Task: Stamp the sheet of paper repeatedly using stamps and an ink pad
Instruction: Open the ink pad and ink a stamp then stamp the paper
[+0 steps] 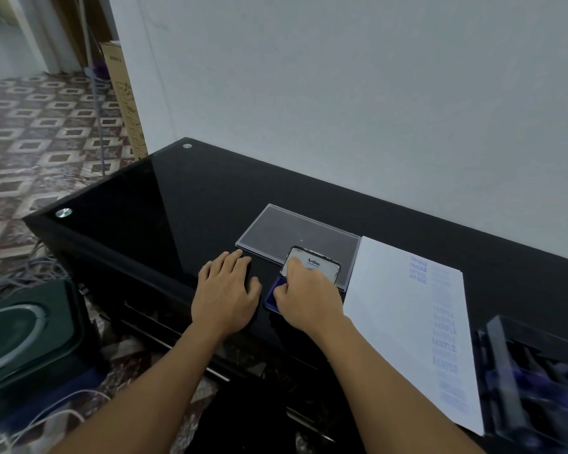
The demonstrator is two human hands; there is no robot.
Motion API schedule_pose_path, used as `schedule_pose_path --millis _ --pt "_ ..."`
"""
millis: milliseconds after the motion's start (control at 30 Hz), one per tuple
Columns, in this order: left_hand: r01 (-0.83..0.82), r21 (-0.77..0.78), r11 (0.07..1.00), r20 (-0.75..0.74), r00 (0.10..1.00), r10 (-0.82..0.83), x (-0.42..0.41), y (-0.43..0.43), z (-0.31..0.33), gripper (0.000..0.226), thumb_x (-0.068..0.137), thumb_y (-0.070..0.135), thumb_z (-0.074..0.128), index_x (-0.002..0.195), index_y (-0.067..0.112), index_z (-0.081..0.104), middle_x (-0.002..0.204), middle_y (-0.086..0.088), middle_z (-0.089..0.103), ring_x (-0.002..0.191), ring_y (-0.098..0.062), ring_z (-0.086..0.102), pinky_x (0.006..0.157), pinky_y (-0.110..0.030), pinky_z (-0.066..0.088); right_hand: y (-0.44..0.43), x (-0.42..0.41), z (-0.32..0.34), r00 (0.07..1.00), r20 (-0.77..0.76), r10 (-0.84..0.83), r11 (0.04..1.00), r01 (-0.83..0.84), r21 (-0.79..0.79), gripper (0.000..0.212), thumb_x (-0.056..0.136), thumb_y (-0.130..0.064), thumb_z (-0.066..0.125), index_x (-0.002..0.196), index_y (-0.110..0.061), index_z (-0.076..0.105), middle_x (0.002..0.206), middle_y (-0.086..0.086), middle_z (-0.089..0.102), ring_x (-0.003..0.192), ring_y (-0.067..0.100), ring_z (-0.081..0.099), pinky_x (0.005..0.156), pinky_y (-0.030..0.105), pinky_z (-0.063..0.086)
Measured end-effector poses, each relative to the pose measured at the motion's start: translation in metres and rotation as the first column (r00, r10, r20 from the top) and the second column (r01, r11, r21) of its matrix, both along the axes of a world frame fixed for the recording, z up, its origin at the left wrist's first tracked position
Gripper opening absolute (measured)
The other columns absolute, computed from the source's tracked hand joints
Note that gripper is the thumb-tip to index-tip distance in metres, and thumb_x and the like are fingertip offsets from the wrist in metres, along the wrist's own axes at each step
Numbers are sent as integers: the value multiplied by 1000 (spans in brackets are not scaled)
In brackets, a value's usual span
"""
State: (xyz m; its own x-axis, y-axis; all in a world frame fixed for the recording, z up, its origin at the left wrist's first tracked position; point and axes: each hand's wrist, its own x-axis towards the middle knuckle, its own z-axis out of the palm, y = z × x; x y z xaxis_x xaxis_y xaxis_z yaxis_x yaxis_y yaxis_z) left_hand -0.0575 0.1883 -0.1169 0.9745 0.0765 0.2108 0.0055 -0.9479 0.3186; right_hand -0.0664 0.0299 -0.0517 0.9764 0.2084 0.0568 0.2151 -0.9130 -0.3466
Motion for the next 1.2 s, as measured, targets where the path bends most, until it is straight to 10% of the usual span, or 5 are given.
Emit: schedule_pose_path --millis 1200 --pt "-31 -16 999 74 997 32 -1 -2 -1 48 96 44 42 139 26 50 151 7 43 142 -14 32 118 -40 23 2 4 -12 994 100 -32 999 32 5 10 96 -26 48 102 -19 44 84 5 61 77 27 60 65 38 54"
